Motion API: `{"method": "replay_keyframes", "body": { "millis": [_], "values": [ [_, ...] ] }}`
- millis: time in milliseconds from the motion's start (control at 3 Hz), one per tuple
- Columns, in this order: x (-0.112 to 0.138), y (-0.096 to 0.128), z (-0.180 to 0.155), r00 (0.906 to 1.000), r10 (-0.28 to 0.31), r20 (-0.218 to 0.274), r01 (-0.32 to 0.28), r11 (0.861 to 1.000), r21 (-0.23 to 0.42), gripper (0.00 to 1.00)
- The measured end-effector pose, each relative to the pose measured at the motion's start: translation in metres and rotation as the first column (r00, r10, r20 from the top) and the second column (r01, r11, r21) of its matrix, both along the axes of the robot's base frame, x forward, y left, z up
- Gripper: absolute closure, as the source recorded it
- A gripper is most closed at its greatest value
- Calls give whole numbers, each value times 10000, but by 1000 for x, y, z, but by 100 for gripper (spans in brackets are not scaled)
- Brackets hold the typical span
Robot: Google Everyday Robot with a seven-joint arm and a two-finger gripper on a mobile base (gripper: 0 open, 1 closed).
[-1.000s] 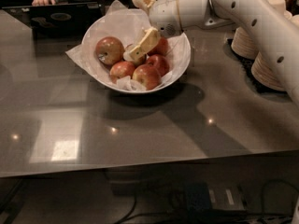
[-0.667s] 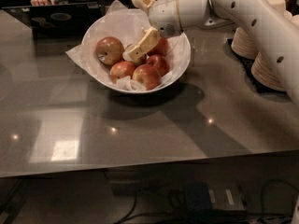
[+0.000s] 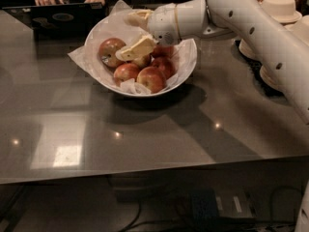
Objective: Pick apple from white bowl
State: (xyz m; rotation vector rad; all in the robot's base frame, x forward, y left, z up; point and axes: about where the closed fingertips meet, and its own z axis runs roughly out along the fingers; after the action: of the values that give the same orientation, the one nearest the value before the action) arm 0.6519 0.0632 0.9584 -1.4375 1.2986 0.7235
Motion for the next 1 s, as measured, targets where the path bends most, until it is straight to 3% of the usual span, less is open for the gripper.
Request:
{"method": "replay_keyframes", "body": {
  "millis": [667,1000],
  "values": [
    [-1,11,-11,9995,102,-305,-103,9999,-25,76],
    [0,14,-15,9990,114,-431,-127,9995,-299,72]
  ]
}}
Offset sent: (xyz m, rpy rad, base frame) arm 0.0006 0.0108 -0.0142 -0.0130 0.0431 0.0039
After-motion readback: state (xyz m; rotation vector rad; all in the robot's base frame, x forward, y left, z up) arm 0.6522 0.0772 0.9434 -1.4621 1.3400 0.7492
